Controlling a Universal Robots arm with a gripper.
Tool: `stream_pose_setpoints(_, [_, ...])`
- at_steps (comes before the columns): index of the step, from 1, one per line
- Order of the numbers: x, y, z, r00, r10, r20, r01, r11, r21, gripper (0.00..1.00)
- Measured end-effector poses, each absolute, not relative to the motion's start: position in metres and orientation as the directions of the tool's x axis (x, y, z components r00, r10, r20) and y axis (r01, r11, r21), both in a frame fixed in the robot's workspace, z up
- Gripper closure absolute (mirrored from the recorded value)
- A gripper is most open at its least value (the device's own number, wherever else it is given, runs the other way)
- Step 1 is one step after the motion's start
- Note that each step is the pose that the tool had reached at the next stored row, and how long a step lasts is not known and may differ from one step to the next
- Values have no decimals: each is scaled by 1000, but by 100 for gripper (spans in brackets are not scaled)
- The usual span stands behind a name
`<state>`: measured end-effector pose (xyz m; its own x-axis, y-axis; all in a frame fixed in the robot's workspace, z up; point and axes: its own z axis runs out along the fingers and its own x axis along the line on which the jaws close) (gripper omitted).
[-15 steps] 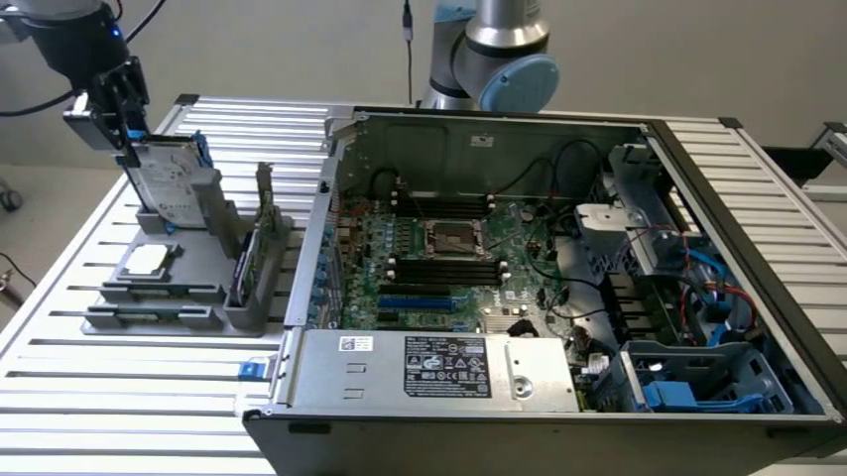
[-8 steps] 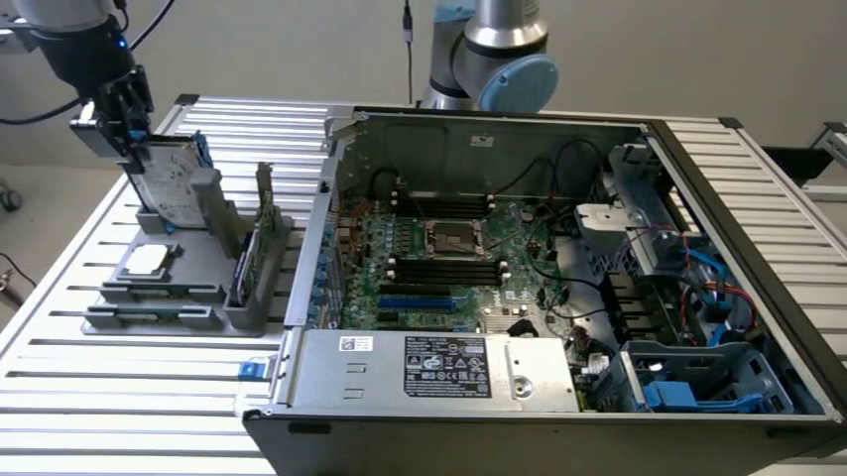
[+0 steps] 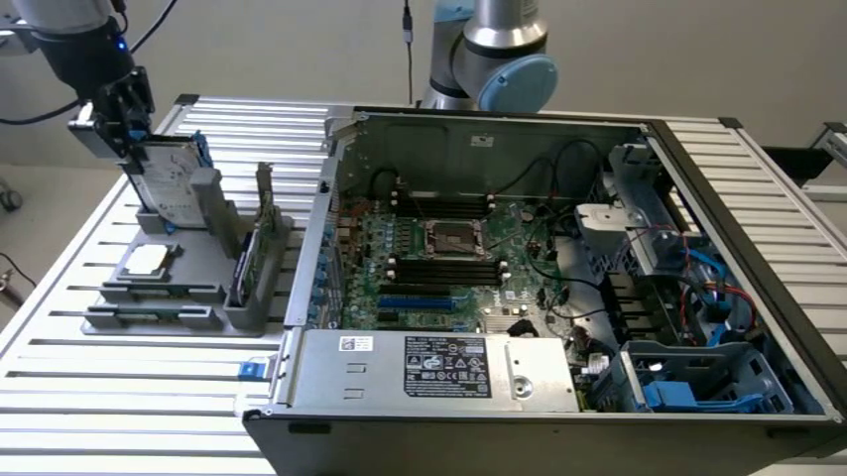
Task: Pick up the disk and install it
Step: 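Pick up the disk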
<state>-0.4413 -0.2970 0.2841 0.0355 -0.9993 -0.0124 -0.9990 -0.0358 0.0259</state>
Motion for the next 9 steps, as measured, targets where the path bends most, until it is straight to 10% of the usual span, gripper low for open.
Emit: stream_pose_setpoints(9, [-441,-297,282,27,-1000,-9,-999,-28,26,46])
